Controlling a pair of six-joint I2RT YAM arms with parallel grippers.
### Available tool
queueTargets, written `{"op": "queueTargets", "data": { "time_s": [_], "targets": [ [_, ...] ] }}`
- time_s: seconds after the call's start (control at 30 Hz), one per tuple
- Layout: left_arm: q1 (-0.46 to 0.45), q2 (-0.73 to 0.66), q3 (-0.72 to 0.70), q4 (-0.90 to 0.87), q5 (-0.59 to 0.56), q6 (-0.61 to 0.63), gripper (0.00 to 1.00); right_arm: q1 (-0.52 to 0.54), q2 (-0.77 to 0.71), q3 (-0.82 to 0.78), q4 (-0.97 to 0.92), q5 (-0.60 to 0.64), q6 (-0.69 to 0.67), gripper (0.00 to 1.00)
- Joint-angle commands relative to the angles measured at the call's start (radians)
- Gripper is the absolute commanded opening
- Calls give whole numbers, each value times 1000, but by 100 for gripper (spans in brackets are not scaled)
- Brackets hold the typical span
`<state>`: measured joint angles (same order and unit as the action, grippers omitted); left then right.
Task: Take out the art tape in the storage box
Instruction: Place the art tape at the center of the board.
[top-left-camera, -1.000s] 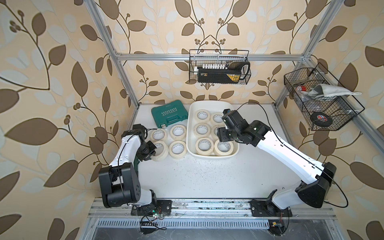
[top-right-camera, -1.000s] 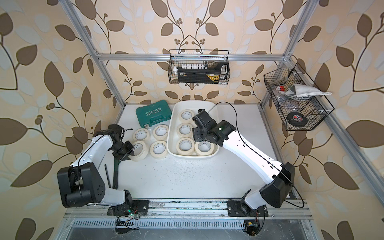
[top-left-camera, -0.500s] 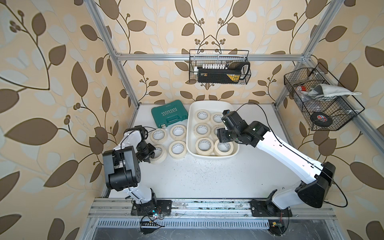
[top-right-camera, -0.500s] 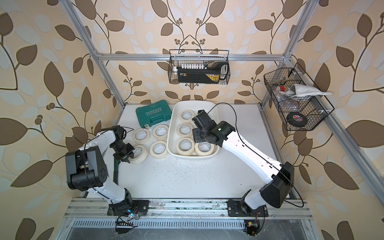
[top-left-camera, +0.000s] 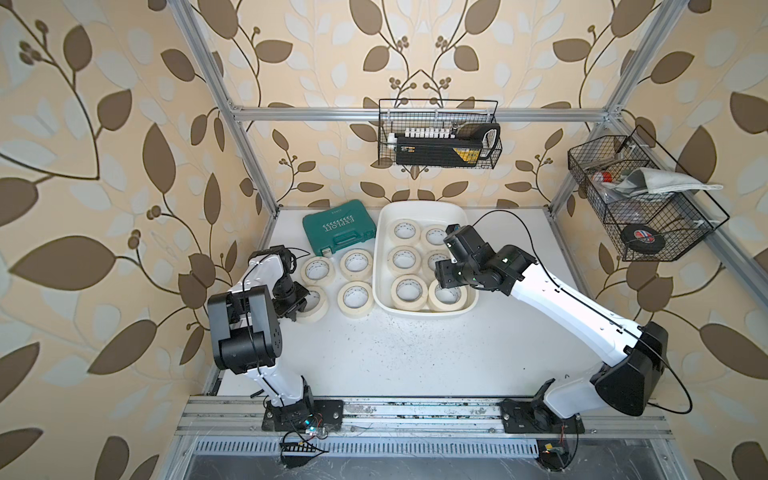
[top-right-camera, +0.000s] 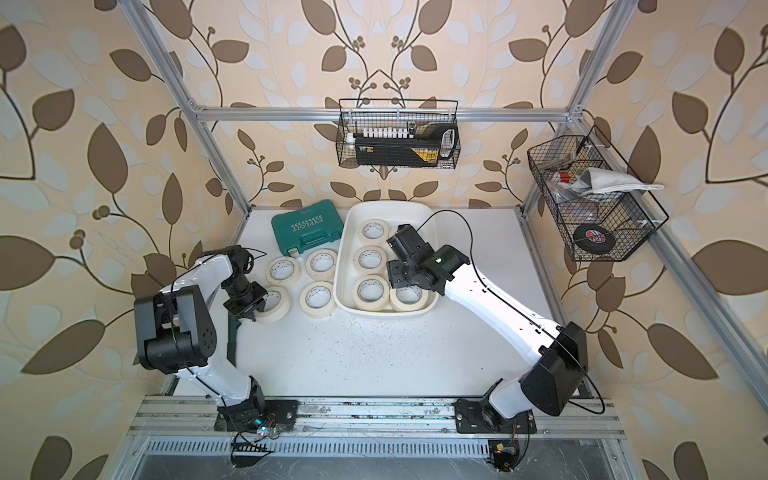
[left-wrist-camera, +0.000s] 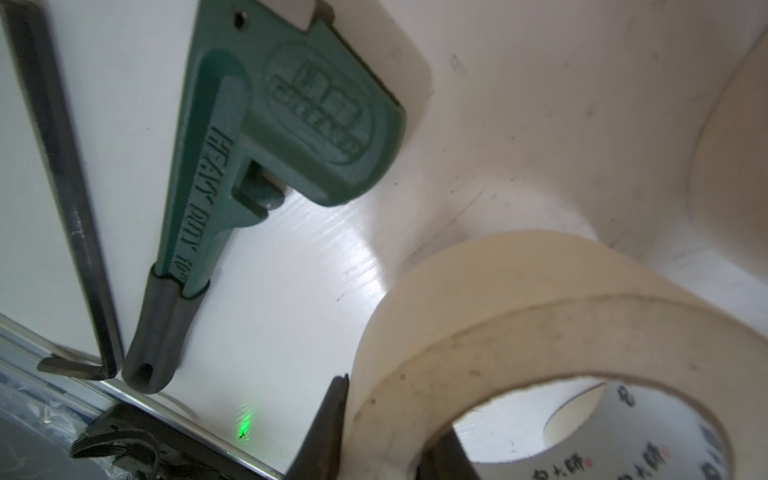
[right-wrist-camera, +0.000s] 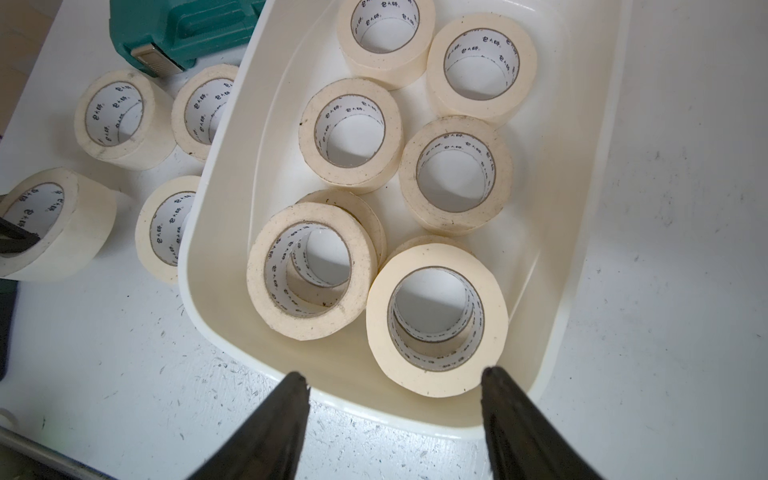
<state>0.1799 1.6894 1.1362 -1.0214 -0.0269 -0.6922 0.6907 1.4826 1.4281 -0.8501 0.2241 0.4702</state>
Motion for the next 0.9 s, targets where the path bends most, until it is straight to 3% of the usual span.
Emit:
{"op": "queueTargets", "data": {
  "time_s": [0.0, 0.47, 0.6, 0.7, 0.87],
  "targets": [
    [-26, 20, 33, -23, -10, -42, 5, -19, -49, -31, 25, -29, -10, 68],
    [-102, 106, 36, 34, -52, -133, 14, -45, -86, -62, 33, -80, -21, 68],
    [-102, 115, 30, 48, -47, -143, 24, -53, -100, -70, 30, -79, -22, 68],
    [-102, 102, 19, 69, -48, -150, 38, -57, -107, -81, 29, -78, -20, 68],
    [-102, 95, 32, 58, -62, -144, 44, -59, -108, -84, 25, -80, -18, 68]
  ]
}}
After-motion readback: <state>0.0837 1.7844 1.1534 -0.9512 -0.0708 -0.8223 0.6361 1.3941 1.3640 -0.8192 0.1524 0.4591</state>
